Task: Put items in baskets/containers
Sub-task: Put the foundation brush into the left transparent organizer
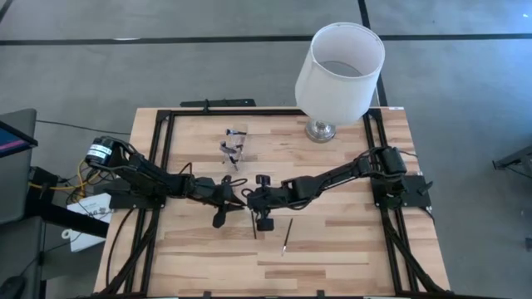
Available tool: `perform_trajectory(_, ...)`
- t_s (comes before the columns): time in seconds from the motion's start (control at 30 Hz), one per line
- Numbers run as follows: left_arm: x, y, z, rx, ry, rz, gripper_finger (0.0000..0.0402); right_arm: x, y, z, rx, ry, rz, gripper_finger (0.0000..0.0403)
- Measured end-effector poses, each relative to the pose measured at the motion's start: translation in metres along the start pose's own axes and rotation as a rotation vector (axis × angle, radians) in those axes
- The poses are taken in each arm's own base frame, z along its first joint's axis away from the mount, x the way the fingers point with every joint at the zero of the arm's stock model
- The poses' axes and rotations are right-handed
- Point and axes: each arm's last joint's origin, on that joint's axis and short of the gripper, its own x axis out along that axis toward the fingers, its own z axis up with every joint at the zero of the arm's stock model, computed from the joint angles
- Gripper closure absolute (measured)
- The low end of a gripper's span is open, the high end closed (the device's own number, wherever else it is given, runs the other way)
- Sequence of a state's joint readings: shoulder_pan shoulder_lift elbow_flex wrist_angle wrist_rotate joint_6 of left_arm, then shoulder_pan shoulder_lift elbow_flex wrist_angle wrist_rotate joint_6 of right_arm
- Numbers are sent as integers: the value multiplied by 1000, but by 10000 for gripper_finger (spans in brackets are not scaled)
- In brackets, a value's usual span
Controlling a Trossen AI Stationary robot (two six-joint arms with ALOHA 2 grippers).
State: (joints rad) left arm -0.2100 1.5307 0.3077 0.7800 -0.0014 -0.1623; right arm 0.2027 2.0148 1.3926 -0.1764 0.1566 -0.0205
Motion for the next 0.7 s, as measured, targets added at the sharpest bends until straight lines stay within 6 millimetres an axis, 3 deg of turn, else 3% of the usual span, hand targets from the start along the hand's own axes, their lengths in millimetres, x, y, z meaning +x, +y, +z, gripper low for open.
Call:
perform_trajectory(0.27,0,1,0,1,-8,39,386,0,0,0,14,0,-6,379)
perform_trajectory(0.4,0,1,0,-4,-11,49,381,-1,-2,2,74,9,-23,376)
perform_trajectory(0.7,-1,4,3,-62,-49,137,383,-41,-7,59,58,7,-89,319)
